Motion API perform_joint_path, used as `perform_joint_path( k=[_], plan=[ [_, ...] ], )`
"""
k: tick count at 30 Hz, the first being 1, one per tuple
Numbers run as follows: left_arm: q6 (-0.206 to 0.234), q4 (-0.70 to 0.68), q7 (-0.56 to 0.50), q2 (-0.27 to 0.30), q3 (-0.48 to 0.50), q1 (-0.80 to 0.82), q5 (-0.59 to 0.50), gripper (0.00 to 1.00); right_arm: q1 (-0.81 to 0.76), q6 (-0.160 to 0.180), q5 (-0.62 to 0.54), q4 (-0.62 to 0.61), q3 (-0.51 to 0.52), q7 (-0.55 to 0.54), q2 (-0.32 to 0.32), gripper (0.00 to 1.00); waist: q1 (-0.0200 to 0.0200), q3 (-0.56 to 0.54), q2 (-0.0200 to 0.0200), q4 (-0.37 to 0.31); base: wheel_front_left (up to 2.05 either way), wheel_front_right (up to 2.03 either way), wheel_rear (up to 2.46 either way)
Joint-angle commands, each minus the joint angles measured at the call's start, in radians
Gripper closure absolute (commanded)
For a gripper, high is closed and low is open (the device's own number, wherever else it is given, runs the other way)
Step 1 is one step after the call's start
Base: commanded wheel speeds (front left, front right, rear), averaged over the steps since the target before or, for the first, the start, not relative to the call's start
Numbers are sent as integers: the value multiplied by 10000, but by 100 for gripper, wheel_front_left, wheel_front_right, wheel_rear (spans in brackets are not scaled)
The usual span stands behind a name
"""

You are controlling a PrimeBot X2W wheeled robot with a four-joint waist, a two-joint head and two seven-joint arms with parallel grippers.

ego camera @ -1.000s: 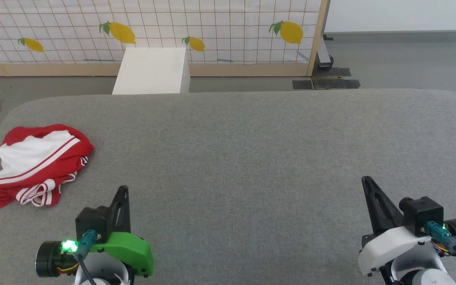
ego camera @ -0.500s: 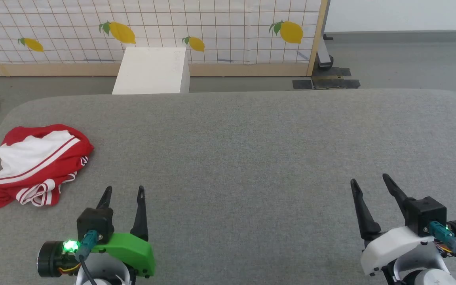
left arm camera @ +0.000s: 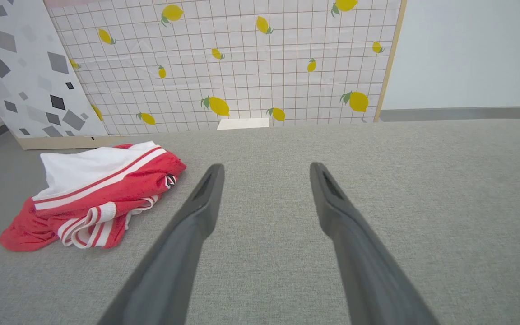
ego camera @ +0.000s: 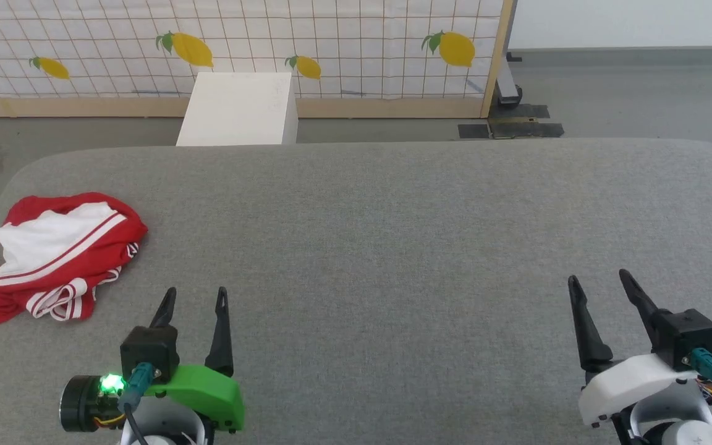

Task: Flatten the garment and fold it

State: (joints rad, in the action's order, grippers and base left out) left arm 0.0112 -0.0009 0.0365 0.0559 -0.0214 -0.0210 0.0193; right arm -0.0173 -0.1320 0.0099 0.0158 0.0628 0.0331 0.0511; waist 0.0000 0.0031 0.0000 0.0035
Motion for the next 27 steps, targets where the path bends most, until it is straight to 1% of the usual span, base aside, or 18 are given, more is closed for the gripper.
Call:
perform_joint_path(
  k=[1,13,27],
  plan=[
    [89,-43,88,-10,-39,-85,46,0,-23,2,80,21,84,111,-2,0,0,4,0,21,0,0,0],
    [219,-72,333,-15,-143,-161,155,0,-75,3,68,59,240,358,-2,0,0,17,0,382,0,0,0],
    [330,-93,620,-21,-225,-301,275,0,-132,5,5,105,111,646,-3,0,0,-36,0,1201,0,0,0]
  ],
)
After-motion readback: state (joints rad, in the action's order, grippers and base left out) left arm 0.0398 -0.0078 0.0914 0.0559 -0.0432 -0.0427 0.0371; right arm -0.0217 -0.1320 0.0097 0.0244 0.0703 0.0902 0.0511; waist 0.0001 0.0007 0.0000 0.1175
